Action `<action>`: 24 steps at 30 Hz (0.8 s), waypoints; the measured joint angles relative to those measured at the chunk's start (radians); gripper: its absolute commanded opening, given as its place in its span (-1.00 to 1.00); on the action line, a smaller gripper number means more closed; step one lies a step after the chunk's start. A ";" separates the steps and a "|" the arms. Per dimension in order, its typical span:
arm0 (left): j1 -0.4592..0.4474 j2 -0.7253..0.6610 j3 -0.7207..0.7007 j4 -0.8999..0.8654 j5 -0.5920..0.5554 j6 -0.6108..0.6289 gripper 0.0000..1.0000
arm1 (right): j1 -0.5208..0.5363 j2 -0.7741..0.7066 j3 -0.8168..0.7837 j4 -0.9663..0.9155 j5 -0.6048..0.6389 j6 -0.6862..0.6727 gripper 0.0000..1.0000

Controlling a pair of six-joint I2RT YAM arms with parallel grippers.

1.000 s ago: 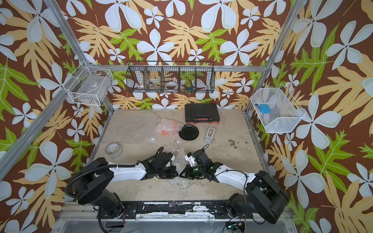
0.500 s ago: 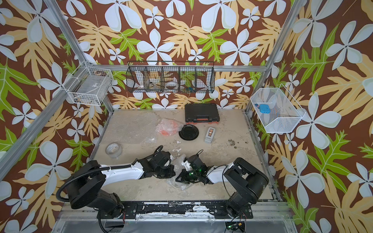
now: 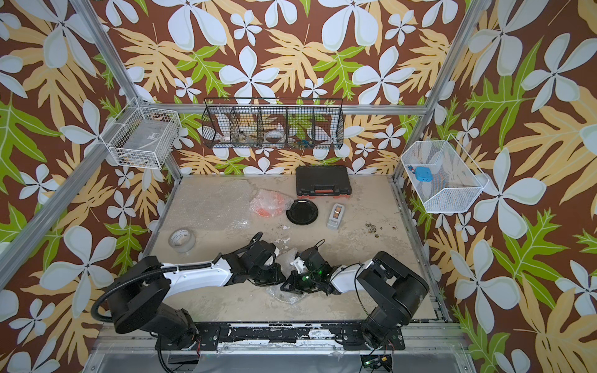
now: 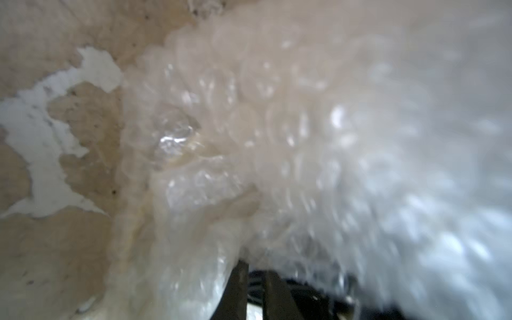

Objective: Wrap dinner plates in bubble wrap
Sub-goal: Wrap the plate in the bubble wrap.

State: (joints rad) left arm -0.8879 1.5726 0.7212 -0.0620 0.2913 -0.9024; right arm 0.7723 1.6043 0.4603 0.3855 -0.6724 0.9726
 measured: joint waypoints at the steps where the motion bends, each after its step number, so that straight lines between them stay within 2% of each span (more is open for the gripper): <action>1: -0.001 0.017 0.003 -0.008 -0.008 0.008 -0.78 | 0.000 -0.008 0.000 -0.010 0.003 -0.005 -1.00; 2: -0.002 0.031 0.008 -0.008 -0.017 0.020 -0.79 | 0.000 -0.020 0.000 -0.025 0.012 -0.008 -0.96; 6: -0.005 0.076 0.018 0.000 -0.027 0.047 -0.81 | 0.000 -0.100 0.007 -0.129 0.050 -0.016 -0.44; 8: -0.004 0.085 0.011 0.032 -0.024 0.060 -0.82 | 0.000 -0.159 0.019 -0.195 0.069 -0.032 -0.30; 10: -0.004 0.089 0.004 0.055 -0.020 0.064 -0.83 | 0.001 -0.219 0.033 -0.266 0.081 -0.034 -0.25; 14: -0.003 0.097 -0.003 0.089 -0.013 0.067 -0.84 | -0.005 -0.322 0.045 -0.345 0.105 -0.036 -0.28; 17: -0.003 0.098 -0.003 0.094 -0.012 0.067 -0.84 | -0.023 -0.351 0.023 -0.362 0.122 -0.027 -0.61; 21: -0.003 0.098 -0.003 0.094 -0.012 0.067 -0.85 | -0.058 -0.327 -0.022 -0.340 0.123 0.020 -0.76; 24: -0.003 0.093 -0.003 0.092 -0.015 0.067 -0.85 | -0.055 -0.238 -0.029 -0.253 0.065 0.027 -0.85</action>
State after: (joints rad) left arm -0.8909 1.6657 0.7185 0.0303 0.2760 -0.8352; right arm 0.7177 1.3663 0.4309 0.1322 -0.6075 0.9993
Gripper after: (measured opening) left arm 0.076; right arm 0.098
